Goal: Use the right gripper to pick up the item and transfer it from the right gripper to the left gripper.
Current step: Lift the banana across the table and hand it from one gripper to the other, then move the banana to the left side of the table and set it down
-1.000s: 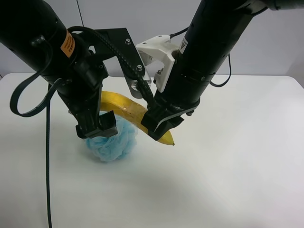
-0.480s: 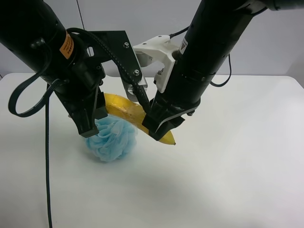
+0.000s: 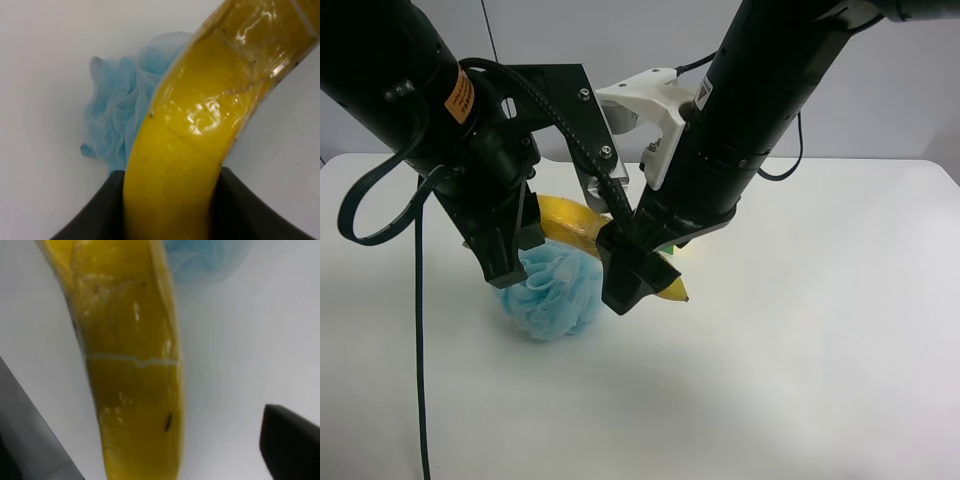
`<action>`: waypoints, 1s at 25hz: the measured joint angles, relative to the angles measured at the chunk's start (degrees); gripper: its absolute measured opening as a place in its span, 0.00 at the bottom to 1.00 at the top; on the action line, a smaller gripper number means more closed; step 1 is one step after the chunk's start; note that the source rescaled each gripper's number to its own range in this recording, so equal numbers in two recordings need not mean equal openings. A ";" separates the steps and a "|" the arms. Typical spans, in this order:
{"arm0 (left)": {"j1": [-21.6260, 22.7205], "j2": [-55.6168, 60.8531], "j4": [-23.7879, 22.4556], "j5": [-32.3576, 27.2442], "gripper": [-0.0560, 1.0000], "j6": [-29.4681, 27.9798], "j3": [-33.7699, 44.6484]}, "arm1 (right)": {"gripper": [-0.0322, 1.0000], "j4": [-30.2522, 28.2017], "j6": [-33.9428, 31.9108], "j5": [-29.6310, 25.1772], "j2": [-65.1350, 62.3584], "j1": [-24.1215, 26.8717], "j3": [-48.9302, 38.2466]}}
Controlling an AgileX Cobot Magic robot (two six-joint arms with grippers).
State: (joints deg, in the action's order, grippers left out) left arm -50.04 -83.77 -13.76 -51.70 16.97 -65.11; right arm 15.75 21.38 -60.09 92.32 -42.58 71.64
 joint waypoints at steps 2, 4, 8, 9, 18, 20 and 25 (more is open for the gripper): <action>0.00 0.00 0.00 0.00 0.08 0.00 0.00 | 0.99 -0.06 -0.06 -0.26 0.00 0.00 0.00; 0.00 0.00 0.00 0.00 0.08 0.00 0.00 | 1.00 -0.44 -0.62 -1.43 0.00 0.00 0.00; 0.00 0.00 -0.05 0.00 0.08 0.00 0.00 | 1.00 -2.36 -2.70 -4.47 -1.02 0.00 0.00; 0.00 0.00 -0.05 0.00 0.08 0.00 0.00 | 1.00 -3.14 -3.19 -5.36 -1.61 0.00 0.00; 0.00 0.00 -0.05 0.67 0.08 0.00 0.00 | 1.00 -5.06 -7.50 -9.33 -8.51 0.00 0.00; 0.00 0.00 -0.05 1.03 0.08 0.00 0.00 | 1.00 -5.06 -8.68 -9.44 -10.43 0.00 -0.06; 0.00 0.00 -0.05 1.68 0.08 0.00 0.00 | 1.00 -5.06 -12.03 -9.47 -16.82 0.00 -3.03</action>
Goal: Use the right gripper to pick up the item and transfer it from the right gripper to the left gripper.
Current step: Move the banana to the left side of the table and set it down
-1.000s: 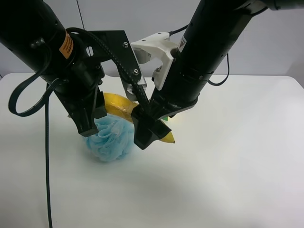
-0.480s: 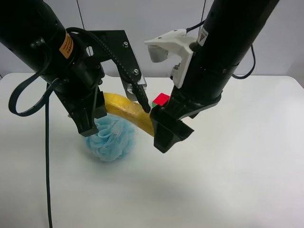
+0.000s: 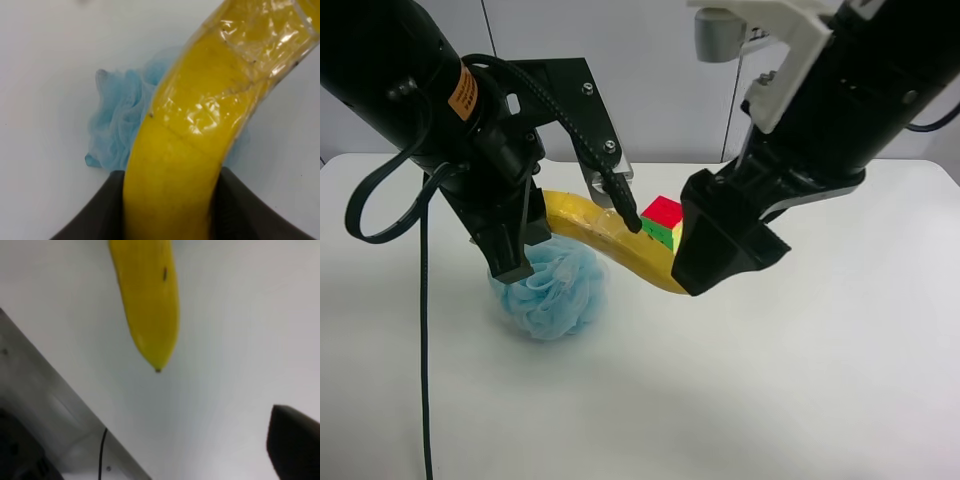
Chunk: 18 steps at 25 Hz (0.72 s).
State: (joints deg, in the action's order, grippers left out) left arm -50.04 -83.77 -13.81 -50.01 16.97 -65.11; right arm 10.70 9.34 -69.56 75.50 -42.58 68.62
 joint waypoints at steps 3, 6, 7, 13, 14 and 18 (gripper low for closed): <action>0.00 0.00 0.00 0.00 0.08 0.00 0.00 | 1.00 0.00 -1.49 -0.07 -5.43 0.00 -4.10; 0.00 0.00 0.00 0.00 0.08 0.00 0.00 | 1.00 0.00 -2.15 -0.12 -12.39 0.00 -9.21; 0.00 0.00 0.00 0.00 0.08 0.00 0.00 | 1.00 0.00 -2.33 -0.12 -14.50 0.00 -10.58; 0.00 0.00 0.00 0.33 0.08 0.00 0.00 | 1.00 0.00 -2.52 -0.26 -29.88 -0.06 -18.60; 0.00 0.00 0.00 0.45 0.08 0.00 0.00 | 1.00 0.00 -2.76 -0.28 -32.08 -0.06 -19.51; 0.00 0.00 0.00 0.69 0.08 -0.06 0.00 | 1.00 -0.29 -4.09 -0.34 -42.64 -0.06 -24.69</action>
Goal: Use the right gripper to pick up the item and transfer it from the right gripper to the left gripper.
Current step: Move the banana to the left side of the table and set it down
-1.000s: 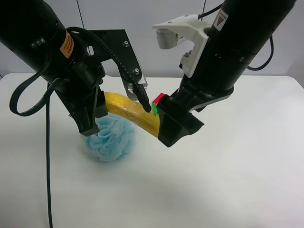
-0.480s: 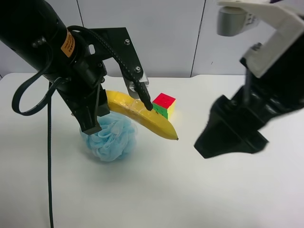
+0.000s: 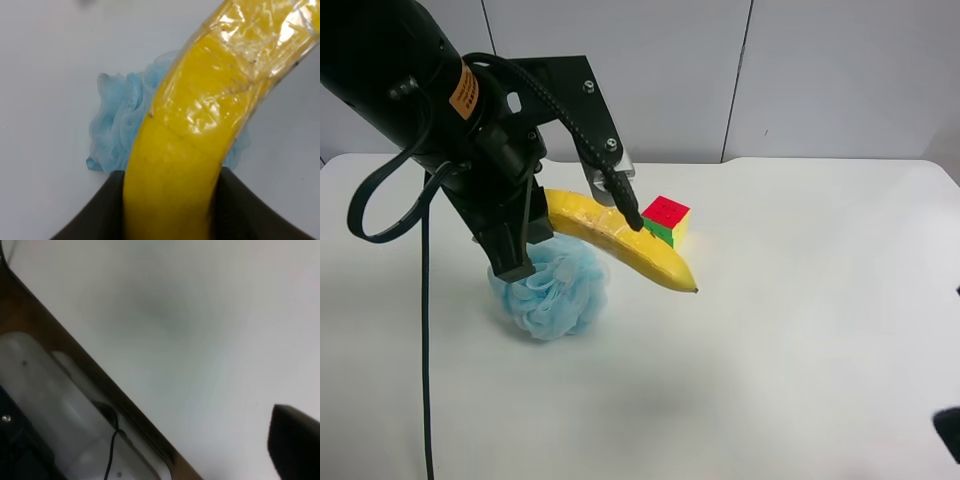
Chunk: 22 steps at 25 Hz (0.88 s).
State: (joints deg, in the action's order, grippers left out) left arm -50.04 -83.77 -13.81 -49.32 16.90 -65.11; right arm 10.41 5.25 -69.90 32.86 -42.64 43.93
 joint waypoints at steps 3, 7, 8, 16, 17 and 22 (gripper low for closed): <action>0.00 0.00 0.00 0.73 0.08 0.00 0.00 | 1.00 -2.59 -0.72 -0.10 -7.62 0.00 -4.84; 0.00 0.00 0.00 0.80 0.08 -0.06 0.00 | 1.00 -8.94 -3.64 0.27 -16.11 0.00 -9.34; 0.00 0.00 0.00 0.80 0.08 -0.06 0.00 | 1.00 -10.41 -4.79 0.92 -17.83 0.00 -10.04; 0.00 0.00 0.06 0.85 0.08 -0.06 0.00 | 1.00 -13.71 -8.42 6.22 -22.10 0.00 -13.67; 0.00 0.00 0.06 0.85 0.08 -0.06 0.00 | 1.00 -13.64 -8.42 7.12 -22.10 0.00 -14.32; 0.00 0.00 0.10 1.59 0.08 -0.11 0.00 | 1.00 -13.47 -8.42 8.08 -22.10 0.00 -14.93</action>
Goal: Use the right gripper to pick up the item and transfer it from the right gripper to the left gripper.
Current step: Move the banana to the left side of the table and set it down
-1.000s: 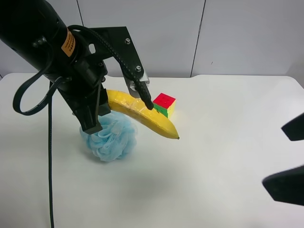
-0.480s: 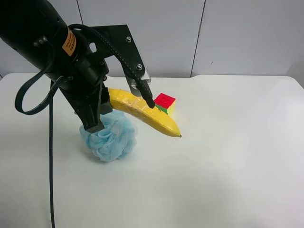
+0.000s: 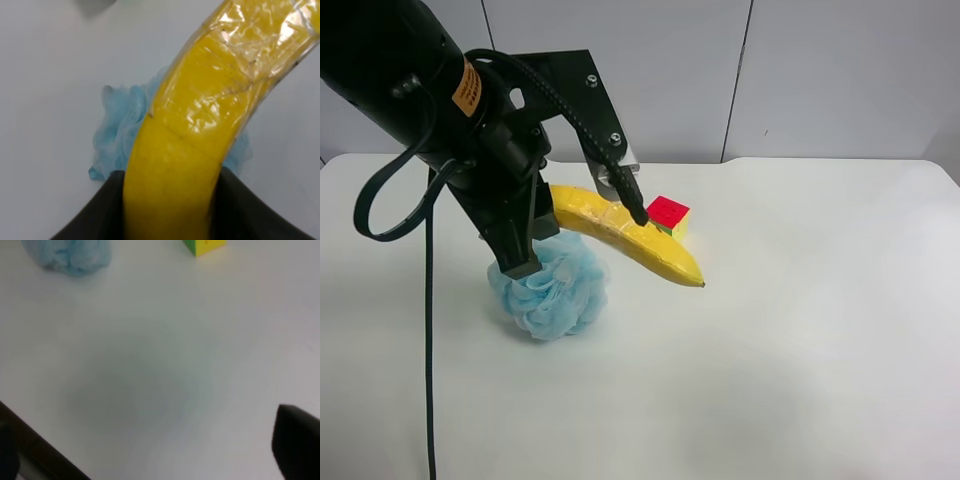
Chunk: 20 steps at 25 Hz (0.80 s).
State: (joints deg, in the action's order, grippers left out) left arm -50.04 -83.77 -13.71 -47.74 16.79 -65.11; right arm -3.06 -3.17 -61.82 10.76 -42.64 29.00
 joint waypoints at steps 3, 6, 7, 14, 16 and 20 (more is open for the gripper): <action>0.00 0.00 0.00 0.25 0.08 0.00 0.00 | 1.00 0.13 -0.05 0.00 0.00 0.00 0.00; 0.00 0.00 0.00 0.55 0.08 0.00 0.00 | 1.00 0.29 -0.05 0.00 0.00 0.00 0.00; 0.00 0.00 0.00 0.67 0.08 0.00 0.00 | 1.00 0.36 -0.05 0.00 -0.07 0.00 0.00; 0.00 0.00 0.00 0.67 0.08 0.00 0.00 | 1.00 0.42 -0.05 0.24 -1.46 9.95 -0.06; 0.00 0.00 0.00 0.67 0.08 0.00 0.00 | 1.00 0.42 -0.05 0.24 -3.98 15.55 -0.06; 0.00 0.00 0.00 0.67 0.08 0.00 0.00 | 1.00 0.42 -0.05 0.24 -10.02 26.66 -0.06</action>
State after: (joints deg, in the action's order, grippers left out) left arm -50.04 -83.77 -13.71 -47.07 16.79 -65.11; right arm -2.64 -3.22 -61.58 0.74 -15.98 28.93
